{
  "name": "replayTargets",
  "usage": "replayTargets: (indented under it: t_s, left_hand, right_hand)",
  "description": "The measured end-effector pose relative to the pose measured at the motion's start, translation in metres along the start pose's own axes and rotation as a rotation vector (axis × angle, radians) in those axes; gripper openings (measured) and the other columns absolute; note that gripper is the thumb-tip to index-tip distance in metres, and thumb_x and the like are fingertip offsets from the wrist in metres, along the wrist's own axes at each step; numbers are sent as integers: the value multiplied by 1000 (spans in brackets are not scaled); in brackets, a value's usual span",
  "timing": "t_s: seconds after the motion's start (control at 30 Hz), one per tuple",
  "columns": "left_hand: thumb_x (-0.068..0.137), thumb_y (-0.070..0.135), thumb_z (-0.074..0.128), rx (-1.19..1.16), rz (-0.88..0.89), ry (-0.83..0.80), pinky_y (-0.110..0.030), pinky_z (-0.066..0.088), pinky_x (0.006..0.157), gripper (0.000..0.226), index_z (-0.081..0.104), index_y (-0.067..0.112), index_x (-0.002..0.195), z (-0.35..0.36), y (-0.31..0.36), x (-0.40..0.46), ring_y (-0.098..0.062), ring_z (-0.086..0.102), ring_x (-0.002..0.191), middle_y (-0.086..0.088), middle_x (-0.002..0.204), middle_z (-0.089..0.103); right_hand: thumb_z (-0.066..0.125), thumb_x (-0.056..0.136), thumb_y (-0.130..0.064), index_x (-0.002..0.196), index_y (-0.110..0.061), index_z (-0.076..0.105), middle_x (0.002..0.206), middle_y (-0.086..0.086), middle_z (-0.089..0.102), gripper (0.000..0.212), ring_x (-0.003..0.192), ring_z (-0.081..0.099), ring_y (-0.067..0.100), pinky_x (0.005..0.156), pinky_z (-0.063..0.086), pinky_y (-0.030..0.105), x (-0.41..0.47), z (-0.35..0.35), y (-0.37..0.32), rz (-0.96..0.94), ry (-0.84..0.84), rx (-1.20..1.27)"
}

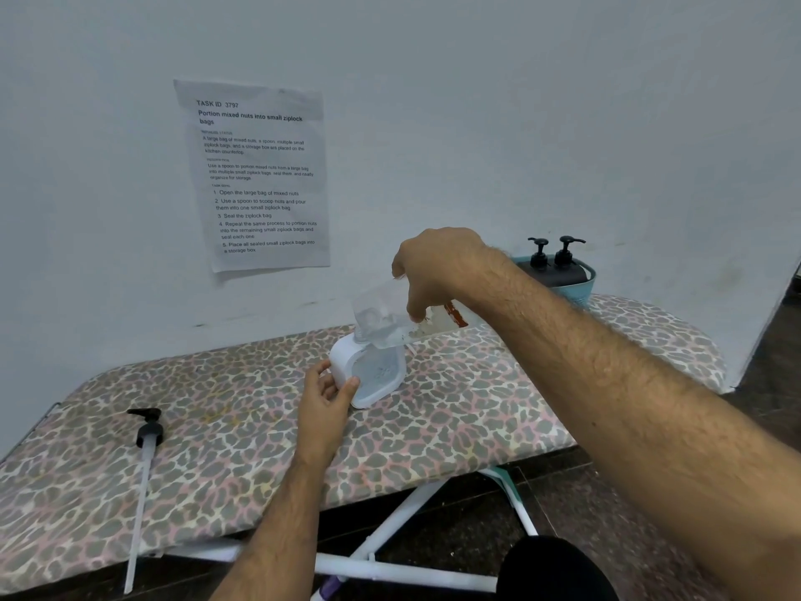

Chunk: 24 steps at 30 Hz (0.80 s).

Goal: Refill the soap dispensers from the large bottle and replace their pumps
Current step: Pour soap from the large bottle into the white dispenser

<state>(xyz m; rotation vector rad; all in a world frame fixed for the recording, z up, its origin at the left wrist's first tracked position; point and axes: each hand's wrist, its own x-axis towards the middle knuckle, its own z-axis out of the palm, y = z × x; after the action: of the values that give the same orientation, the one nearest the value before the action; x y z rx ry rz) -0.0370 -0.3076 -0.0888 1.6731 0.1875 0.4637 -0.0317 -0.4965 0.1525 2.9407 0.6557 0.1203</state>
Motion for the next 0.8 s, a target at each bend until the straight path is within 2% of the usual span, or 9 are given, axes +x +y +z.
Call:
replayTargets:
  t_s: [0.13, 0.43, 0.67, 0.8]
  left_hand:
    - [90, 26, 70, 4, -2, -1, -28, 55, 77, 52, 44, 26, 136, 0, 0, 0, -13, 63, 105, -2, 119, 61]
    - [91, 22, 69, 24, 3, 1, -15, 51, 66, 53, 44, 22, 138, 1, 3, -1, -3, 62, 98, 0, 116, 60]
    - [91, 23, 69, 20, -1, 7, -17, 50, 70, 53, 44, 23, 137, 1, 3, -1, -6, 62, 100, -2, 118, 61]
    - [91, 23, 69, 19, -5, 4, -17, 50, 68, 53, 44, 22, 138, 1, 4, -1, -8, 62, 100, -2, 119, 60]
  right_hand:
    - [79, 75, -40, 131, -26, 57, 116, -5, 65, 62, 103, 62, 19, 86, 53, 38, 1, -1, 0, -7, -3, -12]
    - [78, 75, -40, 132, -25, 57, 118, -4, 65, 63, 106, 61, 18, 85, 52, 36, 1, -2, 2, -30, -15, -6]
    - [78, 75, -40, 132, -25, 57, 119, -4, 64, 63, 106, 60, 18, 82, 51, 35, 3, -1, 2, -34, -7, -10]
    - [79, 75, -40, 137, -25, 52, 126, -3, 62, 70, 111, 59, 19, 84, 50, 36, 4, -2, 3, -39, 7, -24]
